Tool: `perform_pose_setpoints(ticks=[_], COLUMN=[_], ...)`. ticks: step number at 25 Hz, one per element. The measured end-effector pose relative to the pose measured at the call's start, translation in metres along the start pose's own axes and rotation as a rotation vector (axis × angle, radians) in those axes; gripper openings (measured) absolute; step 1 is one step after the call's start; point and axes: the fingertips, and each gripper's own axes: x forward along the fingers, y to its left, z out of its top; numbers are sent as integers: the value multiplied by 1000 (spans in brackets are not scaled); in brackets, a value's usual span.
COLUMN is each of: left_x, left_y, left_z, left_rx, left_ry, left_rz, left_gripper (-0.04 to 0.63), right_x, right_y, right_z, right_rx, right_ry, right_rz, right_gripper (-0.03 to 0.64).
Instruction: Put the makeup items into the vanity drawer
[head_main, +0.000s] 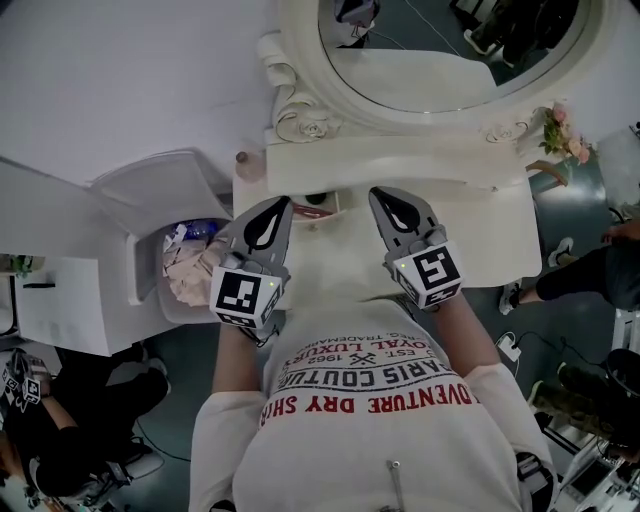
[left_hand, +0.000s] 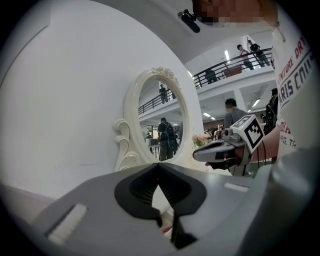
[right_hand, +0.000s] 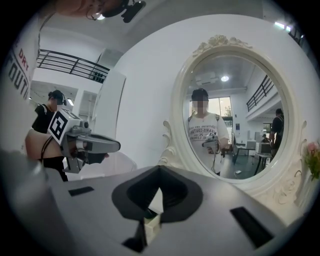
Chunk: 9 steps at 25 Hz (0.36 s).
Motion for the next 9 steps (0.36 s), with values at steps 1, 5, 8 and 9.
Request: perform_pose_setpoints(ticks=[1,5,8,9], left_x=[-1,-6,-9,-10], left_y=[0,3,5,5], left_z=[-1,-2,-1,-1], left_rx=[2,-3,-5,-5], left_ry=[2,7,3,2], left_rz=[-1,11,19,21], left_gripper=[9,9,9,9], right_x=[0,-1,-2,-3], right_y=[1,3,3,3], right_z=[0,-2,-4,-4], right_rx=[-2,-8,-4,-2], right_ry=[0,4,11,14], right_rz=[1,-1,-6,-7], right_gripper=[6,6,6,6])
